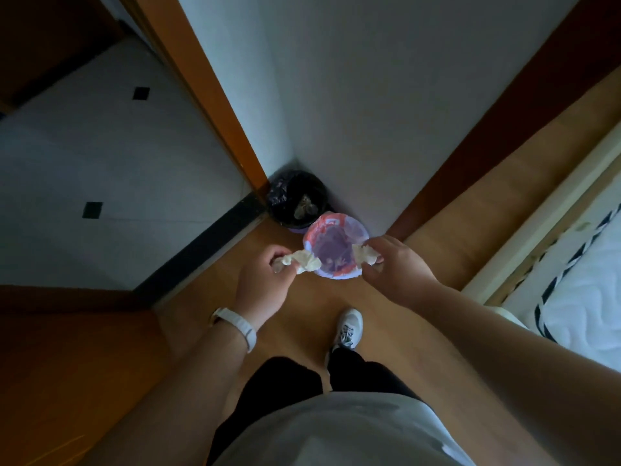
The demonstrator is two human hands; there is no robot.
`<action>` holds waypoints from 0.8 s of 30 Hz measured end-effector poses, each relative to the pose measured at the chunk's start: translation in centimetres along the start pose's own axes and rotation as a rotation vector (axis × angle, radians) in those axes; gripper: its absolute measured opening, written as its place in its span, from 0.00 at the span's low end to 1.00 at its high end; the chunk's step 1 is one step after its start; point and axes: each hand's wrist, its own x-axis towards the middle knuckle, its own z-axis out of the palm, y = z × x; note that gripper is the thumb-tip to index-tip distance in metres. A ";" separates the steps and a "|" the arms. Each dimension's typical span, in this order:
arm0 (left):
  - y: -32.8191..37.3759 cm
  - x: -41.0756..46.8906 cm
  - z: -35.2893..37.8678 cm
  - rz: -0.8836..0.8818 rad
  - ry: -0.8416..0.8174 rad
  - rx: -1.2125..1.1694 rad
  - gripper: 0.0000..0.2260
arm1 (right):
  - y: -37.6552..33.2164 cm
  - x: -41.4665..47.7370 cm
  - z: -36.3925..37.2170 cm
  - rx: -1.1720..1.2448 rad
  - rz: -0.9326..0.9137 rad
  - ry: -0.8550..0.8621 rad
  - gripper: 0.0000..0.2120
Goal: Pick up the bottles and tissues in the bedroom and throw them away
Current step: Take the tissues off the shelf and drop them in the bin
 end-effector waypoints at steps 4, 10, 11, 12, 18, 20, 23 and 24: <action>-0.6 3.5 0.9 -0.025 -0.063 0.011 0.04 | 0.9 2.8 0.3 -0.025 0.036 -0.002 0.16; -4.2 10.6 3.1 -0.022 -0.142 0.039 0.05 | 2.6 7.7 4.0 -0.037 0.109 -0.008 0.17; -5.1 11.9 3.7 -0.026 -0.165 0.058 0.05 | 3.2 8.6 4.9 -0.042 0.122 -0.009 0.17; -6.1 13.2 4.4 -0.027 -0.187 0.080 0.05 | 3.7 9.5 5.9 -0.046 0.138 -0.013 0.17; -13.9 21.7 10.9 0.140 -0.380 0.282 0.07 | 10.2 15.7 14.8 -0.023 0.218 0.023 0.16; -16.8 24.9 13.7 0.194 -0.441 0.312 0.06 | 13.4 17.8 18.4 -0.035 0.264 0.010 0.17; -20.6 29.5 18.0 0.230 -0.444 0.349 0.06 | 18.0 20.7 23.4 -0.052 0.326 0.017 0.16; -21.8 30.9 19.5 0.254 -0.445 0.367 0.07 | 19.5 21.5 24.8 -0.062 0.347 0.019 0.17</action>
